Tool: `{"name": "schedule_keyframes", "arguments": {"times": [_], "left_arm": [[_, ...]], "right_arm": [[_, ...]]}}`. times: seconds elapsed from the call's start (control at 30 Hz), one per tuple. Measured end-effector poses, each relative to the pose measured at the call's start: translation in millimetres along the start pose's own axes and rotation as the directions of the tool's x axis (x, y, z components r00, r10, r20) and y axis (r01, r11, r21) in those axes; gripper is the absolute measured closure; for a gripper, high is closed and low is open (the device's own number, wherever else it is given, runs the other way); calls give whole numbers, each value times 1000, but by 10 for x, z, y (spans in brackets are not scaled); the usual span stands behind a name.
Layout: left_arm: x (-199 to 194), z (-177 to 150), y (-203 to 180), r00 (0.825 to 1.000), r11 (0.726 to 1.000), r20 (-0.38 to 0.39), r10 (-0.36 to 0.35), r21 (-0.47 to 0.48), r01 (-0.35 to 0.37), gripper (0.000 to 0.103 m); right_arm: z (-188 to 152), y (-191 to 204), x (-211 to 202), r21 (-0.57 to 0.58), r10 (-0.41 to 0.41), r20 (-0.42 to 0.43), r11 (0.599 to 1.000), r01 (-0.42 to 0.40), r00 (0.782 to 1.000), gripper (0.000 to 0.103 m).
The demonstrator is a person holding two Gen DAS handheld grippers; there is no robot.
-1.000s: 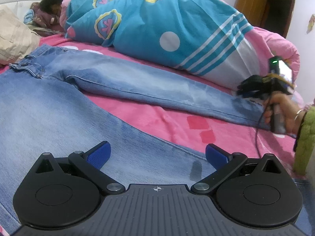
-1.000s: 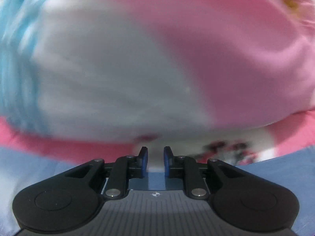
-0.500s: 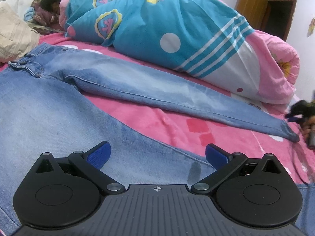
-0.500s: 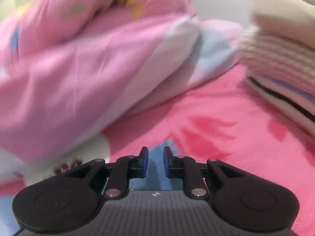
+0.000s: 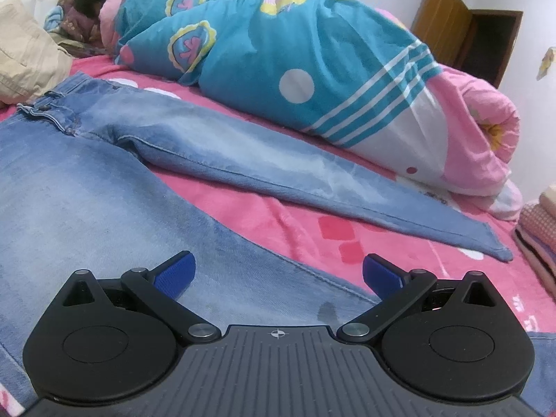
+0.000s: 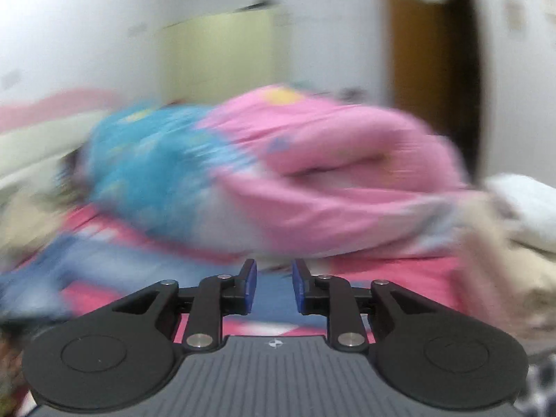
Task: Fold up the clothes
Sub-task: 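Bring the right gripper back beside the left gripper over the jeans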
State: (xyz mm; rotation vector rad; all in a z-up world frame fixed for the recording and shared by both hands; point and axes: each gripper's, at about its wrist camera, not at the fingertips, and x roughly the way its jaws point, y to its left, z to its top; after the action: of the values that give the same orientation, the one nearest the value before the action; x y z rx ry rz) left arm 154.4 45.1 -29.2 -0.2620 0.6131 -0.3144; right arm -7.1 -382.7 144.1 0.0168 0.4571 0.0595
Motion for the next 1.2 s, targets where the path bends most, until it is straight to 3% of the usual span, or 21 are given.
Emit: {"name": "schedule_keyframes", "arguments": {"times": [0.1, 0.2, 0.3, 0.37, 0.43, 0.6, 0.77, 1.03, 1.2], "left_arm": [[-71, -33, -30, 1000, 1000, -6, -1, 15, 1, 0], [-189, -123, -101, 1000, 999, -20, 16, 51, -15, 0], [-390, -273, -175, 1000, 995, -11, 15, 95, -14, 0], [-505, -414, -197, 1000, 995, -24, -15, 103, 18, 0], [-577, -554, -199, 997, 993, -38, -65, 96, 68, 0], [-793, -820, -379, 995, 976, -2, -102, 192, 100, 0], [-858, -810, -563, 986, 962, -3, -169, 218, 166, 0], [-693, -668, -773, 987, 943, 30, -160, 300, 144, 0], [-481, -754, -674, 992, 953, -20, -128, 276, 129, 0]], "right_arm": [[-234, 622, 324, -74, 163, -104, 982, -171, 981, 79], [-587, 1155, 825, -49, 288, -227, 951, -307, 930, 79], [-916, 1506, 1194, 14, 362, -288, 927, -374, 887, 79], [-1093, 1655, 1295, -3, 352, -322, 928, -372, 879, 79], [-1257, 1727, 1292, -51, 307, -350, 937, -345, 885, 79], [-1373, 1663, 972, -70, 239, -330, 958, -277, 913, 80], [-1336, 1584, 897, -65, 189, -253, 975, -211, 949, 80], [-1455, 1503, 890, -8, 93, -191, 995, -96, 977, 79], [-1599, 1491, 899, -1, 34, -177, 999, -35, 984, 75]]}}
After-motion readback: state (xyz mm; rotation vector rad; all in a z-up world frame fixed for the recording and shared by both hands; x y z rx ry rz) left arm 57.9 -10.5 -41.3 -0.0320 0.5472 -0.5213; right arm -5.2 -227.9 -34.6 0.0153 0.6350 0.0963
